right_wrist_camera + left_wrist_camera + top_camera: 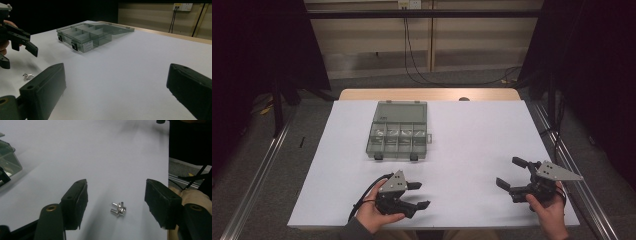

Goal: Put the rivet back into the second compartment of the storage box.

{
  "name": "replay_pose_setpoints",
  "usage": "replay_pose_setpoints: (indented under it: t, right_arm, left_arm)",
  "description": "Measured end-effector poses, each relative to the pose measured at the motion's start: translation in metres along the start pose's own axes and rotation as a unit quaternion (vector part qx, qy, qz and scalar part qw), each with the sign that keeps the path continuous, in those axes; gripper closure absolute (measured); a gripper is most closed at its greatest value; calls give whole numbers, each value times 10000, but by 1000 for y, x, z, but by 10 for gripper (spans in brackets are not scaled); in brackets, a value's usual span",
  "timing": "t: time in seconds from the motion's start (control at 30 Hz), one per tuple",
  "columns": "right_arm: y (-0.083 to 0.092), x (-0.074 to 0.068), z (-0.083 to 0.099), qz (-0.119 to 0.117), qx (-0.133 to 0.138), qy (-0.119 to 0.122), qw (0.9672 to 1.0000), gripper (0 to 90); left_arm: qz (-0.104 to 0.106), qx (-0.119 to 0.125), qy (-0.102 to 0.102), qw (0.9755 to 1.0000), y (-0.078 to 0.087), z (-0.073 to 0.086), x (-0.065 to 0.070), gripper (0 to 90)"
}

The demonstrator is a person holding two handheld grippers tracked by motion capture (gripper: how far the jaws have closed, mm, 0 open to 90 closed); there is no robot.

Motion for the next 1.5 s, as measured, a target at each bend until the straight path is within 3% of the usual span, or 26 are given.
replay_pose_setpoints:
  t: [0.27,0.43,0.5,0.6,1.5]
  right_arm:
    - [0,0,0,-2,-3,8,10000,21]
    - [0,0,0,-1,-9,6,10000,21]
    - [0,0,0,6,-15,6,10000,21]
    - [0,0,0,3,-14,8,10000,21]
    - [1,0,0,-7,-15,0,10000,20]
  left_arm:
    - [3,-527,70,9986,-7,6,1,564]
    - [41,-542,143,9984,-8,5,2,653]
    - [76,-558,189,9982,-7,4,1,733]
    - [181,-536,321,9979,-7,4,2,754]
    - [232,-682,495,9962,-15,7,-1,863]
Point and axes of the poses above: each handheld gripper's, and its own axes: y roughly backward along the jaws, z roughly out of its underside, x roughly to its right, the point moved 5 cm from there along -y, roughly forward along the jaws, and after that the axes turned 14 degrees about y, right-handed, at the moved point
